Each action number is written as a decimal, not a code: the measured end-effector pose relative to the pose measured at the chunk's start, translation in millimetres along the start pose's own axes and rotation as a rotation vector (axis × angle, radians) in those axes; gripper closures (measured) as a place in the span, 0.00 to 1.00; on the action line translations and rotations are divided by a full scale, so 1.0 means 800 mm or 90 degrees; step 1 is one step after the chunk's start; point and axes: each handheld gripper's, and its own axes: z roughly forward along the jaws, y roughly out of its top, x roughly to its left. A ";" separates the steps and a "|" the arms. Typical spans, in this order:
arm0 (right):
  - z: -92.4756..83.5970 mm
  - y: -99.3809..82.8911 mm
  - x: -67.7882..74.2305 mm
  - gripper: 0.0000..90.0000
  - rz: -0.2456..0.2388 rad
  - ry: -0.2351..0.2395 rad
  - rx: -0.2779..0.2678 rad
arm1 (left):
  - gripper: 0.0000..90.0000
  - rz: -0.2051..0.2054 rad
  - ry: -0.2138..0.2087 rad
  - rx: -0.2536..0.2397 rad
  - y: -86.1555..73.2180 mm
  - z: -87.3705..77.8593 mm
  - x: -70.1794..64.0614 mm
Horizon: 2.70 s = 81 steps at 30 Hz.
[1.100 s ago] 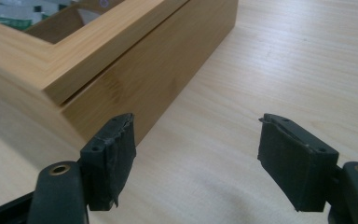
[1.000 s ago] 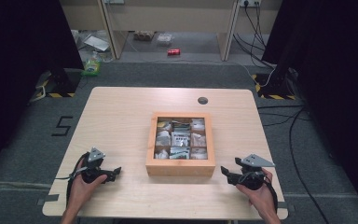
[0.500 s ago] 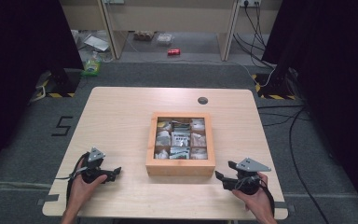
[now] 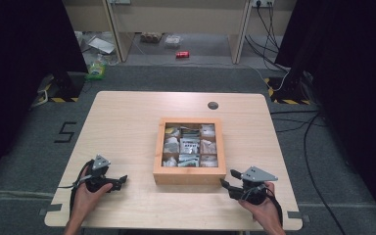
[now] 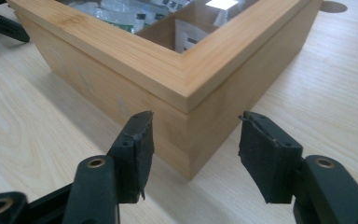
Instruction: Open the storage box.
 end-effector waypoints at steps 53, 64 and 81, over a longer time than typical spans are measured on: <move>0.019 0.053 0.000 0.63 0.003 -0.006 -0.078 | 0.00 0.000 0.000 0.000 0.000 0.000 0.000; 0.027 0.074 -0.018 0.64 0.024 -0.007 -0.099 | 0.00 0.000 0.000 0.000 0.000 0.000 0.000; 0.035 0.101 -0.025 0.66 0.021 -0.001 -0.129 | 0.00 0.000 0.000 0.000 0.000 0.000 0.000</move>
